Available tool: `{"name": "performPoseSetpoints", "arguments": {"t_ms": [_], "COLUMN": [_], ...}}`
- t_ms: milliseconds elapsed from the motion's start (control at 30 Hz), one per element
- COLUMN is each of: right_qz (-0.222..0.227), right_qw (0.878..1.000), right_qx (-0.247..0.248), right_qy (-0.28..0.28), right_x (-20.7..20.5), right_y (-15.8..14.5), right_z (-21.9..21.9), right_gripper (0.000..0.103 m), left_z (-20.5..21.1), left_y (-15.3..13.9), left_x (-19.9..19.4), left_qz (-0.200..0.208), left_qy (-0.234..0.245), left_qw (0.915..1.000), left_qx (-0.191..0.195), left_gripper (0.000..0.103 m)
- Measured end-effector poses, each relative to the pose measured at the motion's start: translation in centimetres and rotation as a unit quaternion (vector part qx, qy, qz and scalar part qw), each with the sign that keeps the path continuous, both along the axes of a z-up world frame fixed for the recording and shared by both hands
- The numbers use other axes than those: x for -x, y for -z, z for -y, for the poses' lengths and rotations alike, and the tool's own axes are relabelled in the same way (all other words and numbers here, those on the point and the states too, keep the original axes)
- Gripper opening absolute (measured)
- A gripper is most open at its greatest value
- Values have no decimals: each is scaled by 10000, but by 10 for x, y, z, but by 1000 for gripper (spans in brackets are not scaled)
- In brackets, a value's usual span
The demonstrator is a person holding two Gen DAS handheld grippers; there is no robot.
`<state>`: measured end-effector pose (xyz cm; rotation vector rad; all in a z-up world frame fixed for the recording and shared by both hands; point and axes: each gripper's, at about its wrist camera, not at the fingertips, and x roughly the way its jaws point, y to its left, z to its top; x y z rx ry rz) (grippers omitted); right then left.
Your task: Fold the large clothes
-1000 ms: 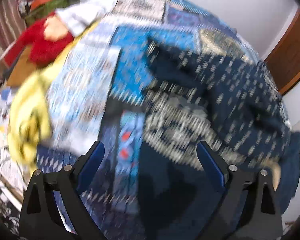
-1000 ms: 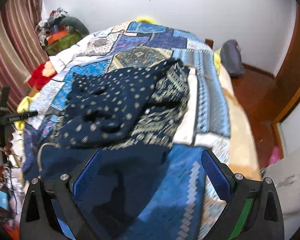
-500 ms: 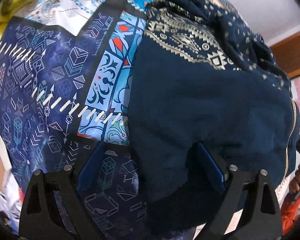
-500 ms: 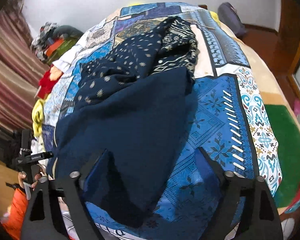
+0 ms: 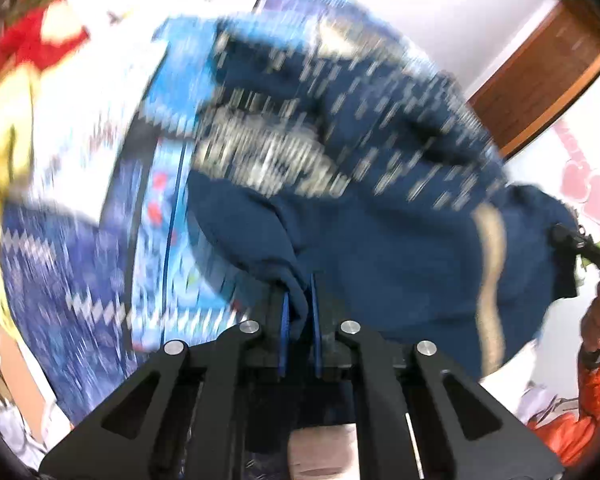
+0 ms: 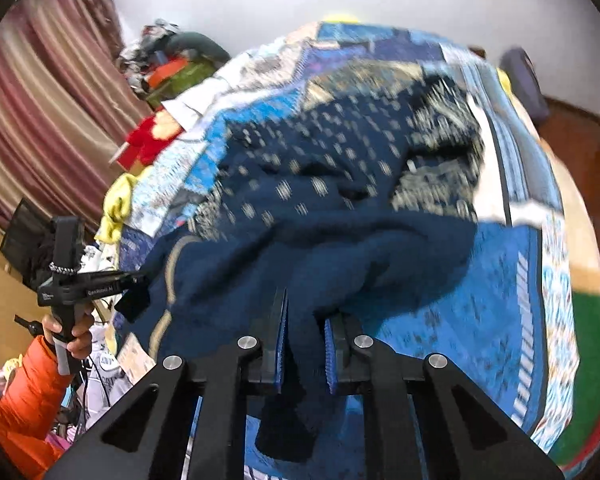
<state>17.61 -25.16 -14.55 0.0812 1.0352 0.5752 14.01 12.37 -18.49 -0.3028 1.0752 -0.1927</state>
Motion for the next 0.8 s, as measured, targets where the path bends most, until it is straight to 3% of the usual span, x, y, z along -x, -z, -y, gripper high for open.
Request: {"name": "performPoseSetpoints", "arguments": {"t_ms": [133, 233, 433, 600, 767, 800], "right_qz": [283, 582, 868, 835, 367, 217], "right_qw": [9992, 9977, 9928, 9900, 9873, 9867], "right_qx": [-245, -268, -445, -377, -101, -57], "right_qy": [119, 240, 701, 1070, 1542, 1610], "right_x": [-19, -42, -111, -180, -260, -271], "right_y": [-21, -34, -52, -41, 10, 23], "right_z": [2, 7, 18, 20, 22, 24], "right_gripper": [11, 10, 10, 10, 10, 10], "left_z": [-6, -13, -27, -46, -66, -72], "left_y": [-55, -83, -101, -75, 2, 27], "left_x": [-19, -46, -125, -198, -260, -271], "left_qz": [727, 1056, 1302, 985, 93, -236], "left_qy": [-111, -275, -764, -1386, -1983, -2132], "left_qw": [9971, 9932, 9885, 9849, 9754, 9692], "left_qx": [193, 399, -34, -320, -959, -1213], "left_gripper": [7, 7, 6, 6, 6, 0]}}
